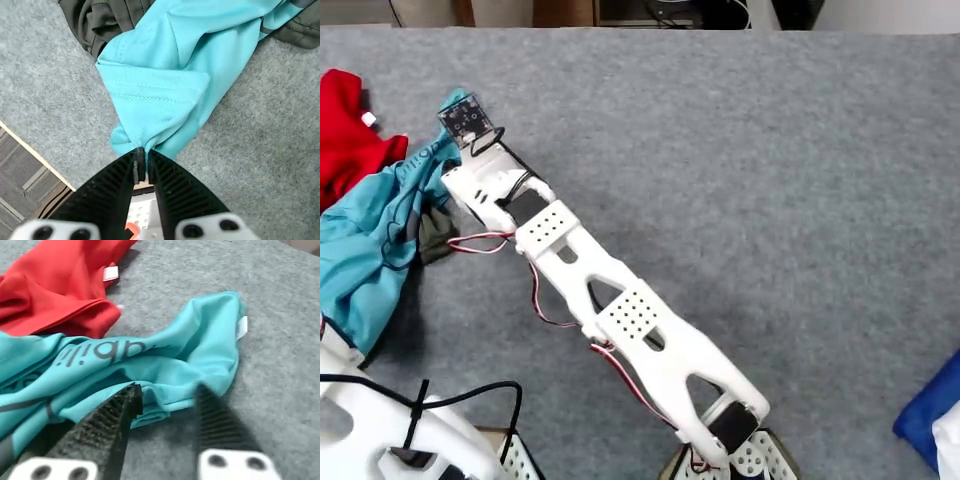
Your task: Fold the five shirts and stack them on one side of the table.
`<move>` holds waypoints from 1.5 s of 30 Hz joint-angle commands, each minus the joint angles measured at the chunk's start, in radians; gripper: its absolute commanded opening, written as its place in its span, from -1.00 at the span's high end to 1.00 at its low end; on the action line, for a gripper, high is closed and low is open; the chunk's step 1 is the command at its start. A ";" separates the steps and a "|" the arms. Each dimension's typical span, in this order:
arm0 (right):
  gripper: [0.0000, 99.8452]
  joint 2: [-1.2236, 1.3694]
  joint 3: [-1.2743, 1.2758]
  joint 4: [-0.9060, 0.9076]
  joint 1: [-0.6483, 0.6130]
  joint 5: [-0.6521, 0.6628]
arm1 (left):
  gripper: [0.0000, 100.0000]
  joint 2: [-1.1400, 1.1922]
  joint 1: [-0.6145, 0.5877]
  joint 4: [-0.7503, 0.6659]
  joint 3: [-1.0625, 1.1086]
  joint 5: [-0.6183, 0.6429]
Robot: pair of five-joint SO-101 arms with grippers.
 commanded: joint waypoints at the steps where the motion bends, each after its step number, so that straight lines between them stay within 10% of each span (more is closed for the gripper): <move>1: 0.99 -0.031 0.001 -0.025 0.028 -0.002 | 0.96 -0.018 -0.008 0.009 -0.003 0.005; 18: 0.96 -0.094 -0.209 0.293 0.056 -0.002 | 0.96 -0.018 -0.006 0.009 -0.009 0.005; 27: 0.24 -0.093 -0.154 0.276 -0.054 -0.008 | 0.96 -0.018 -0.011 0.009 -0.003 0.005; 39: 0.52 -0.094 0.110 -0.041 -0.061 -0.009 | 0.96 -0.018 -0.008 0.009 -0.003 0.005; 45: 1.00 -0.101 0.097 -0.052 -0.027 -0.005 | 0.96 -0.018 -0.006 0.009 -0.002 0.005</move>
